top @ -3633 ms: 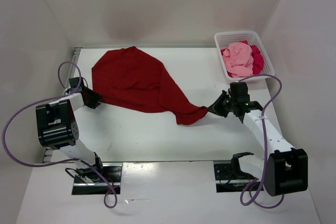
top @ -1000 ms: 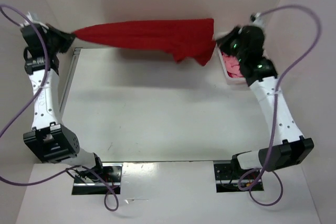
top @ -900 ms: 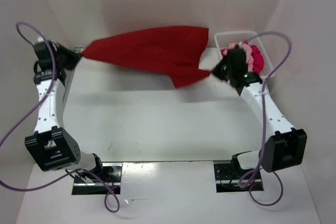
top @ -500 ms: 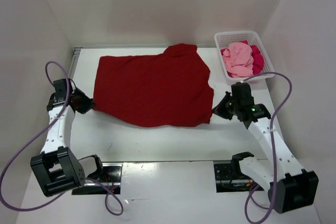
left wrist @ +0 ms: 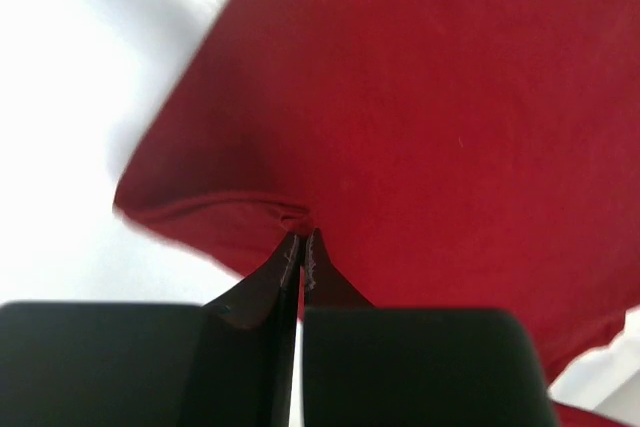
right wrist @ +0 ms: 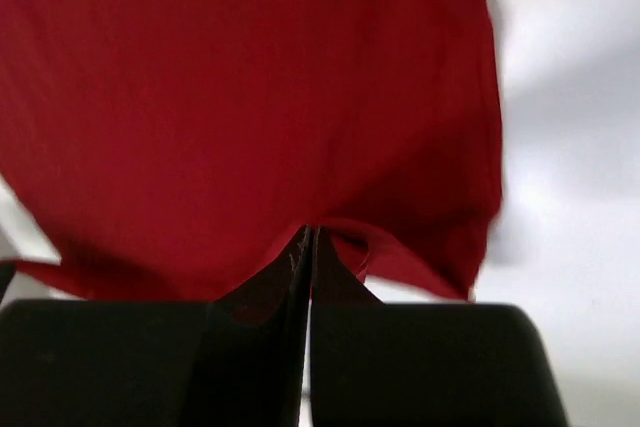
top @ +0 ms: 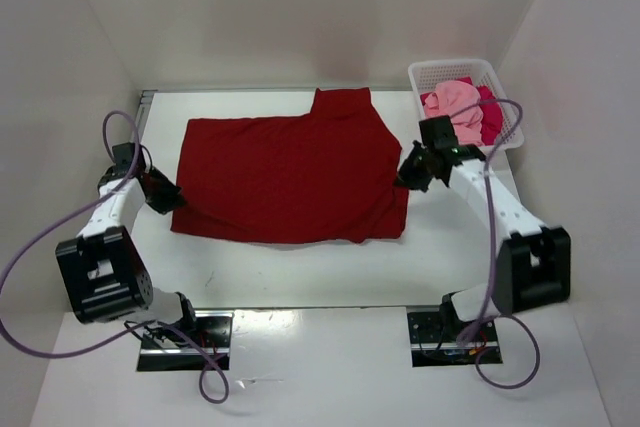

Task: Fold and stack the t-shirts
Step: Grap the side of the flattened tshirt closest away from the robot with both arms, then fold the flattened tshirt in 1/3 of the way

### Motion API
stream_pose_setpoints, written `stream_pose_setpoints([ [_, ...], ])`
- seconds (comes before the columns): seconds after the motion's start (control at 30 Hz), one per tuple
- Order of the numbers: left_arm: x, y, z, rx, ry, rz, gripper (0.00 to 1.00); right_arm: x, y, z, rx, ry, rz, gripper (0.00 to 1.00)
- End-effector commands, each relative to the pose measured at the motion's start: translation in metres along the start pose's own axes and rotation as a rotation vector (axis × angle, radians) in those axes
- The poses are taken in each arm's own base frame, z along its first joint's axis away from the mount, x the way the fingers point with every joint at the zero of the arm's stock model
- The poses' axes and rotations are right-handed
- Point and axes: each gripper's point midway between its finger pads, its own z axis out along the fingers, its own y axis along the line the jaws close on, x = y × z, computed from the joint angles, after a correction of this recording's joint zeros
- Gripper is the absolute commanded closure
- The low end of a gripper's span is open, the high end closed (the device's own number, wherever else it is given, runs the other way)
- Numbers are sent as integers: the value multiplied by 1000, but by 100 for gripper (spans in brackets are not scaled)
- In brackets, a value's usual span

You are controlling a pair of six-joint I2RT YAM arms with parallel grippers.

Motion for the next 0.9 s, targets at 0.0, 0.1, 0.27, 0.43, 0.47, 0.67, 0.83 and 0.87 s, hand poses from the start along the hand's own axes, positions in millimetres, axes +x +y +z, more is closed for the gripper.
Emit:
stream_pose_setpoints([
  [0.0, -40, -19, 12, 41, -99, -22, 100, -69, 38, 21, -45, -178, -57, 100],
  [0.1, -49, -20, 29, 30, -97, -38, 100, -92, 43, 45, -8, -186, -74, 100],
  [0.27, -67, -24, 51, 9, -102, -76, 100, -124, 50, 78, 20, -195, -85, 100],
  [0.43, -76, -23, 76, -5, -97, -98, 100, -147, 55, 103, 42, -202, -107, 100],
  [0.47, -76, -22, 81, -7, -95, -109, 100, -153, 57, 113, 56, -201, -106, 100],
  [0.67, -88, -19, 92, -23, -118, -145, 89, -163, 56, 142, 81, -189, -113, 100],
  [0.83, -105, -27, 64, 31, -203, -169, 49, -173, 70, 133, 47, -215, -106, 88],
  [0.87, -107, -27, 57, 29, -224, -168, 44, -176, 74, 125, 35, -229, -107, 72],
])
